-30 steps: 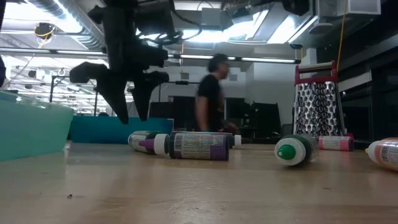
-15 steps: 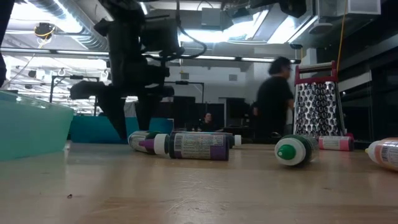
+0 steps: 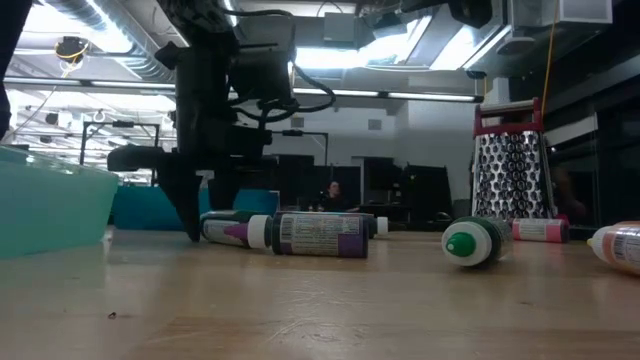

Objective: Pick & Place Food Item
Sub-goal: Put the left green food coloring bottle into the green bin

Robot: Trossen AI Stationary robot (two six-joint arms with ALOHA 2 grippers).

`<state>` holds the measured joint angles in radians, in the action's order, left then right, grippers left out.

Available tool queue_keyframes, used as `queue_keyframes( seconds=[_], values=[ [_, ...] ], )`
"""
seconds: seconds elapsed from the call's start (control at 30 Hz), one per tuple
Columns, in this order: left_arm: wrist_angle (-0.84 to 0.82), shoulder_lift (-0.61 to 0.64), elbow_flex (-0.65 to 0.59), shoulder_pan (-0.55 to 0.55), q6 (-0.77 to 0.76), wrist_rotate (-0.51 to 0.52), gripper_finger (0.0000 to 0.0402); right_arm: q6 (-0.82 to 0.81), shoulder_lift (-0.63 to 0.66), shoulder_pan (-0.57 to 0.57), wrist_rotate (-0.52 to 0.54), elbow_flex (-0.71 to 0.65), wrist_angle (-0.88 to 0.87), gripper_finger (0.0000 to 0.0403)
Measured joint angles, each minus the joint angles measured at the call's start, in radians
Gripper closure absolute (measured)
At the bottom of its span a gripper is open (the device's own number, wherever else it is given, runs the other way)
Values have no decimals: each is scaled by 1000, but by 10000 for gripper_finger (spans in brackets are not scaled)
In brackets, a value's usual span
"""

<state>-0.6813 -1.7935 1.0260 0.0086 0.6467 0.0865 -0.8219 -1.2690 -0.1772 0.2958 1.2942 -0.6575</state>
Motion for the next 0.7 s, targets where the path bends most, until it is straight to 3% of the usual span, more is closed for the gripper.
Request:
queue_keyframes(
  seconds=[0.1,0.3,0.57,0.7],
  values=[
    [-6,4,3,0,-33,7,288,1,0,0,2,0,0,222],
    [-51,-5,84,13,-163,39,288,19,0,0,2,0,4,222],
    [-289,3,346,88,-464,35,288,30,0,0,2,0,7,222],
    [-405,57,474,118,-597,-40,288,59,0,0,2,0,8,222]
  ],
)
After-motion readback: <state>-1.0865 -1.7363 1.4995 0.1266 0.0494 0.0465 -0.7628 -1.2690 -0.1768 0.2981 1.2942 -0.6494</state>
